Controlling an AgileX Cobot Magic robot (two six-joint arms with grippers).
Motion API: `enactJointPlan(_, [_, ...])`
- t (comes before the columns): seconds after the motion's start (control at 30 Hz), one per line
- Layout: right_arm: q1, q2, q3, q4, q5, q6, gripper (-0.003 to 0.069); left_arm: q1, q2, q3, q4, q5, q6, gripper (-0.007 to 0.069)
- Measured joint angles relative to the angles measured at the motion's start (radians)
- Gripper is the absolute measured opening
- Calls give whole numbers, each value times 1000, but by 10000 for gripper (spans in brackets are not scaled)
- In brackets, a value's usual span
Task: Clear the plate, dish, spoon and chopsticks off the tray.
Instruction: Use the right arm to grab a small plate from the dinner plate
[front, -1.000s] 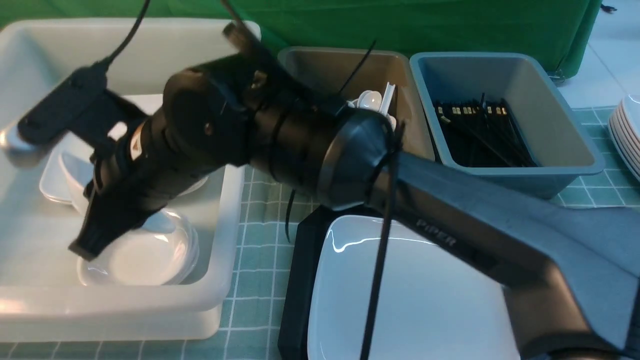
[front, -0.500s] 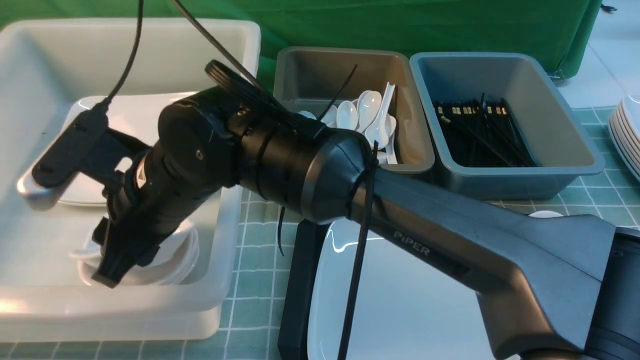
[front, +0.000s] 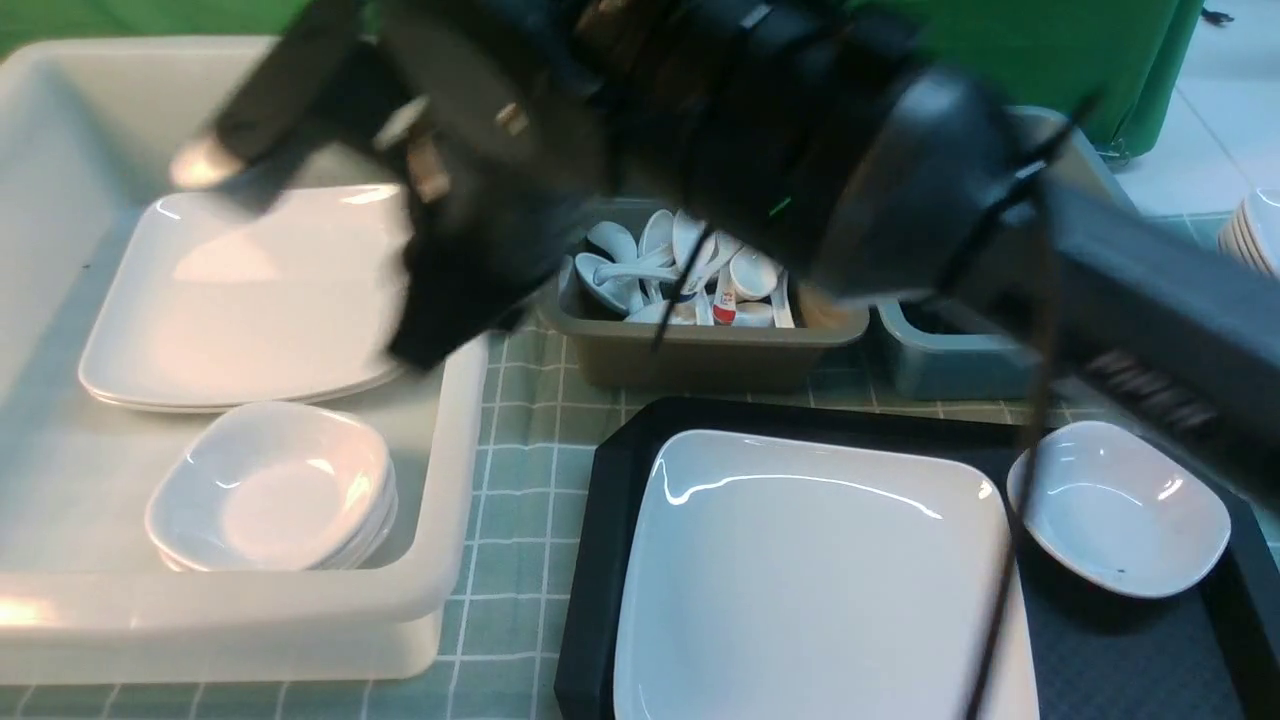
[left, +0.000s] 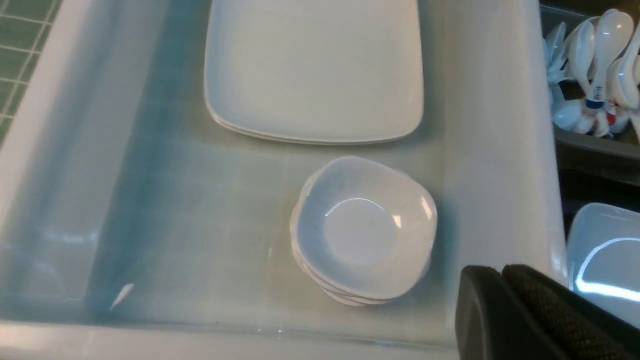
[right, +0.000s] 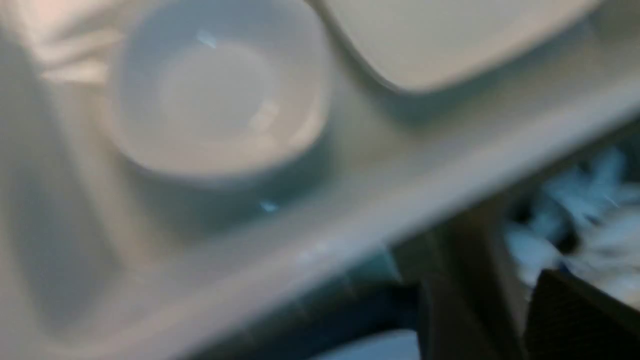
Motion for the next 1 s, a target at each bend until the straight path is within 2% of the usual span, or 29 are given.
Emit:
enactJointPlan(0.03, [-30, -37, 16, -28, 0, 23, 103, 0, 4, 0, -49, 1, 28, 11])
enactJointPlan(0.1, [-128, -152, 90, 2, 0, 46, 38, -11, 19, 7, -176, 0, 91, 11])
enactJointPlan(0.13, [-147, -173, 119, 24, 0, 46, 30, -19, 24, 11, -207, -1, 113, 11])
enactJointPlan(0.23, [-285, -314, 287, 127, -1, 46, 19, -85, 54, 37, -287, -1, 174, 11])
enactJointPlan(0.3, [-398, -423, 470, 168, -2, 46, 22, -159, 84, 70, -300, -12, 190, 11])
enactJointPlan(0.37, [-469, -489, 614, 182, -5, 46, 38, -232, 106, 101, -282, -26, 188, 11])
enactJointPlan(0.4, [-509, -517, 689, 186, -11, 46, 56, -266, 122, 116, -267, -38, 181, 11])
enactJointPlan(0.5, [-600, -595, 1001, 201, -141, 46, 199, -410, 181, 174, -195, -84, 118, 11])
enactJointPlan(0.57, [-619, -604, 1168, 214, -296, 46, 331, -480, 224, 192, -162, -114, 77, 11])
enactJointPlan(0.67, [-621, -588, 1306, 220, -481, 47, 474, -539, 269, 199, -150, -154, 36, 11])
enactJointPlan(0.8, [-622, -523, 1391, 220, -623, 47, 552, -560, 286, 199, -144, -192, 27, 11])
enactJointPlan(0.93, [-622, -458, 1395, 181, -671, 80, 564, -560, 285, 199, -107, -192, 24, 11])
enactJointPlan(1.0, [-622, -421, 1395, 107, -683, 143, 566, -560, 285, 199, -88, -182, 23, 11])
